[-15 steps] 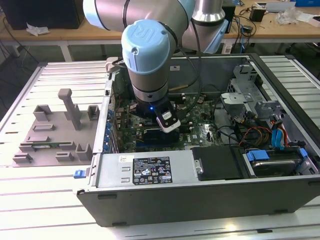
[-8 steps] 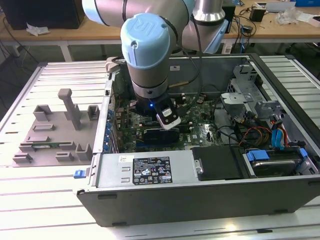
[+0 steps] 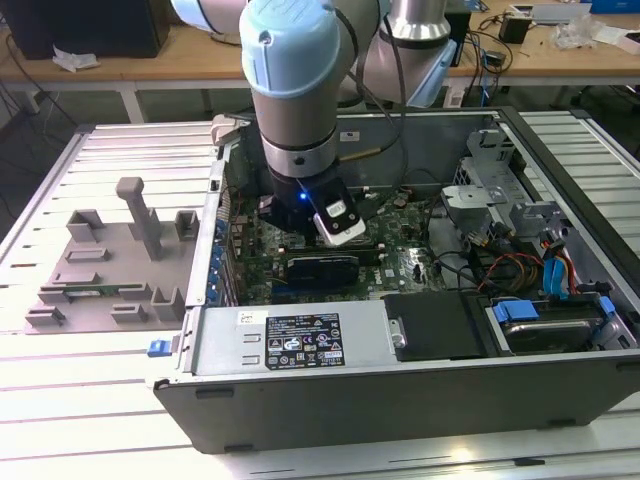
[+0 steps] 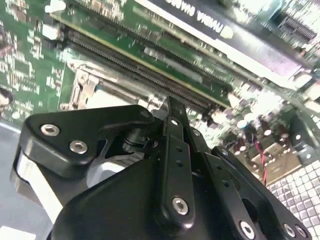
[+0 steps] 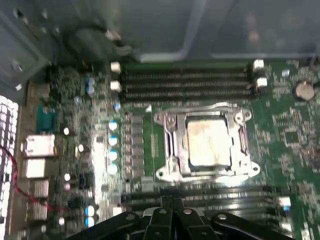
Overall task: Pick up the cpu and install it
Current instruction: 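Install the second cpu locking lever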
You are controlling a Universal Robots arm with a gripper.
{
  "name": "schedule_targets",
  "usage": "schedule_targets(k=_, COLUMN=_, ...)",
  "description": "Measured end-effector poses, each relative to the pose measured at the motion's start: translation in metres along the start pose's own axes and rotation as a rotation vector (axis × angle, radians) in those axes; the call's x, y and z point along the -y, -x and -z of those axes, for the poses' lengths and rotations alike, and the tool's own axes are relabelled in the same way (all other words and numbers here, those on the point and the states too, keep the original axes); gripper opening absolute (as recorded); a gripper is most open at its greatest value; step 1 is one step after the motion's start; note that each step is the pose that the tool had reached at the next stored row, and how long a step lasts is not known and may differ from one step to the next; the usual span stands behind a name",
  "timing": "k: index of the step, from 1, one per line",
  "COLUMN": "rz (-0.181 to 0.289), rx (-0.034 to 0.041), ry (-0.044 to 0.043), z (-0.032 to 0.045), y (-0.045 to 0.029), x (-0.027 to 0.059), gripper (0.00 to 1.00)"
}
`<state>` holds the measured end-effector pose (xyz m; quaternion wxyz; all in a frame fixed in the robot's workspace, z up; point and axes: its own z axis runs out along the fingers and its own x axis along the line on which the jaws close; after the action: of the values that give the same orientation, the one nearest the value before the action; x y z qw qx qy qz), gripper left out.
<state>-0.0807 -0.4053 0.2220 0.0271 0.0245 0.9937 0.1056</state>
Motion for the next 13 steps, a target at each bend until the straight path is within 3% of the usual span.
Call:
schedule_targets(k=4, rz=-0.003, rx=0.0014, ry=-0.0153, z=-0.0018, y=0.0111, x=-0.0057, gripper=0.11)
schedule_targets(k=7, rz=-0.003, rx=0.0013, ry=-0.0166, z=-0.0049, y=0.024, x=-0.0167, gripper=0.11)
schedule_targets(k=13, rz=-0.003, rx=0.0014, ry=-0.0167, z=-0.0121, y=0.0352, x=-0.0455, gripper=0.11)
